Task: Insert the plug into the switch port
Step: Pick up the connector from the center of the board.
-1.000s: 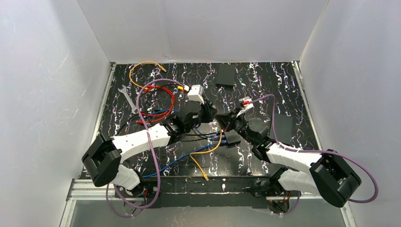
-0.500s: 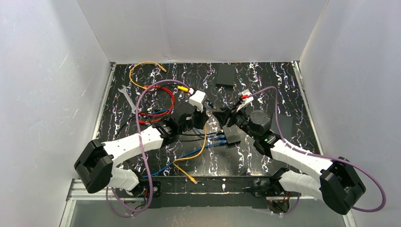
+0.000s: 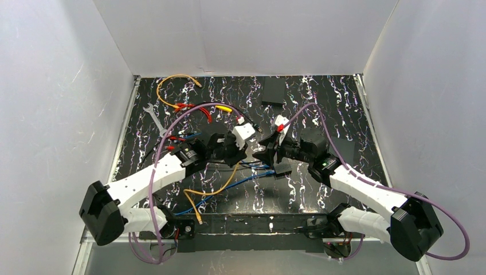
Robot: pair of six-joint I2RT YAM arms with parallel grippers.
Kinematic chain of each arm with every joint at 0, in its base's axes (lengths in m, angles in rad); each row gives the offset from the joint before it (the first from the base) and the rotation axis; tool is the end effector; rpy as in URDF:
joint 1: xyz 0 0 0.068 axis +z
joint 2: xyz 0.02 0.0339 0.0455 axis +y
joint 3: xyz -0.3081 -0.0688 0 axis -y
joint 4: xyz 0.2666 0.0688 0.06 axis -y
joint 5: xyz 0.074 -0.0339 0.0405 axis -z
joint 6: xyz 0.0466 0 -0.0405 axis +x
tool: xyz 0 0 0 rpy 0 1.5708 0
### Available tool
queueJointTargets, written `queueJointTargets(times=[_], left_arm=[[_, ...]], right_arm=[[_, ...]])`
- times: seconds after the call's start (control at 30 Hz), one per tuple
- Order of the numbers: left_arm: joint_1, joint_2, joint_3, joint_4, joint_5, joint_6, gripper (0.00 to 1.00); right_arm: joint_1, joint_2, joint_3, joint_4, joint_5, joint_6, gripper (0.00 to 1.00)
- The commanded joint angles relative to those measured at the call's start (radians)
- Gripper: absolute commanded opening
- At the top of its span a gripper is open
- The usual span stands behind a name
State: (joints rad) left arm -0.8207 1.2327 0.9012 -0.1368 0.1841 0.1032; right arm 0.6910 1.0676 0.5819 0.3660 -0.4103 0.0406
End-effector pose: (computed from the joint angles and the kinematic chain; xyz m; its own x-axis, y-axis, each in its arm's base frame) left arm 0.1958 -0.2226 0.3200 -0.2205 0.3852 -0.8961 0.8579 0.5137 0.0097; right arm 0.1817 0.1744 0.2981 -0.1281 -0.0576 -0.9901 -0.8851 0.4570 0.0879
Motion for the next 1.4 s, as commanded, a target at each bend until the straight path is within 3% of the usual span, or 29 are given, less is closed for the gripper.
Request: queueJointTargets(times=[0.0, 0.33, 0.87, 1.0, 1.23, 1.37], left_arm=[[0.0, -0.098, -0.003, -0.05, 0.168, 0.116, 0.0], [0.001, -0.105, 0.015, -0.08, 0.358, 0.136, 0.0], [0.0, -0.091, 0.03, -0.089, 0.421, 0.137, 0.0], [0.001, -0.086, 0.027, -0.077, 0.432, 0.133, 0.0], [0.002, -0.08, 0.026, -0.073, 0.434, 0.133, 0.0], [0.01, -0.118, -0.032, -0.013, 0.388, 0.109, 0.2]], right_arm=[[-0.004, -0.027, 0.024, 0.018, -0.183, -0.099, 0.66], [-0.005, -0.03, 0.03, 0.027, -0.364, -0.119, 0.64], [-0.004, -0.006, 0.053, -0.005, -0.481, -0.139, 0.47], [-0.004, -0.001, 0.056, -0.009, -0.498, -0.14, 0.38], [-0.004, 0.01, 0.057, -0.009, -0.474, -0.142, 0.01], [-0.005, 0.0, 0.047, 0.003, -0.443, -0.135, 0.01]])
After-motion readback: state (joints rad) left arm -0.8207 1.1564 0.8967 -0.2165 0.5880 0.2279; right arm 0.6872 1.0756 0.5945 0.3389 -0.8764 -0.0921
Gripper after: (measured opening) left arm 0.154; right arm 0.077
